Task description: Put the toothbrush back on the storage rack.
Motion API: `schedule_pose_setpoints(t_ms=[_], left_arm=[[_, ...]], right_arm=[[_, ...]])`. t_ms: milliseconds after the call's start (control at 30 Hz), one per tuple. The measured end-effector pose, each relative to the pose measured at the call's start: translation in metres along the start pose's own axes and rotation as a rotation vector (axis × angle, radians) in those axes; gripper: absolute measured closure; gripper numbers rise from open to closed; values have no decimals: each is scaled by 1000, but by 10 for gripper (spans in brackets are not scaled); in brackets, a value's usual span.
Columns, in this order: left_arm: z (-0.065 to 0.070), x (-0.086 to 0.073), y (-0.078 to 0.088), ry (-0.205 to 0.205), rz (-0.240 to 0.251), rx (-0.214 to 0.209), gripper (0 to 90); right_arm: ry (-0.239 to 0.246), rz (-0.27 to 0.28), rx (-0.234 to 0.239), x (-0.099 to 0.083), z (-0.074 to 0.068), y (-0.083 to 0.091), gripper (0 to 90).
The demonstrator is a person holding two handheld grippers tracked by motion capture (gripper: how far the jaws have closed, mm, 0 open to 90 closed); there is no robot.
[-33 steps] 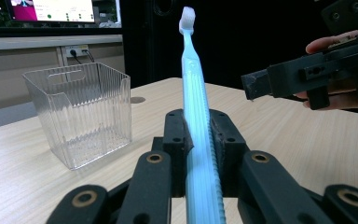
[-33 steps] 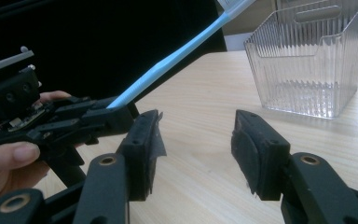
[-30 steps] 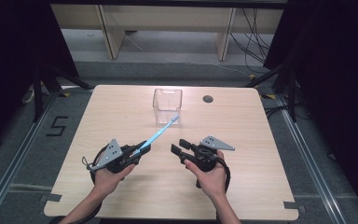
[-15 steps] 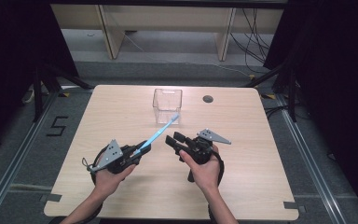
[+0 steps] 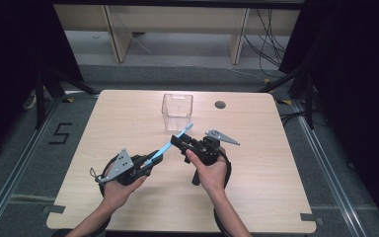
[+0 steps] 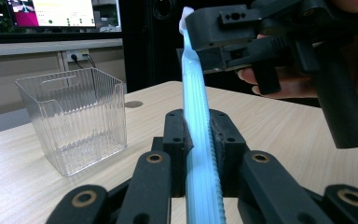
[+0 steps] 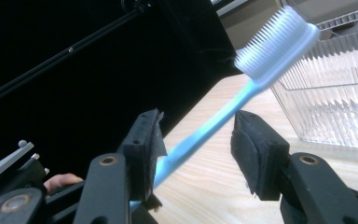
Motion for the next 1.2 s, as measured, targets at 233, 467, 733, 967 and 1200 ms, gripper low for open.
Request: schedule_pose_setpoints(t_ms=[233,467,733,967,1200], left_arm=[[2,-2,-2,-2,-3,5,777],[5,-11,-7,-6,-56,-3,705],[6,-6,-6,28,-80,-20,523],[12,11,-16,57,-99,-75,461],[17,15,-32,29,-168,-96,479]], right_arm=[[14,5,-4,2,2,-2,637],[-25,20,35,7,-3,3,861],[155,-17,2,16,-5,9,861],[336,-85,-33,15,-9,11,861],[420,-132,-28,9,-17,10,861]])
Point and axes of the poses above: each handheld gripper's, and its own axes: y roughly backward along the jaws, x roughly out of its top, z roughly to its right, the point moved 9 cm from there along -y, roughly forward along the jaws, and after that the axes turned 6 degrees about z, right-handed, at the moved point
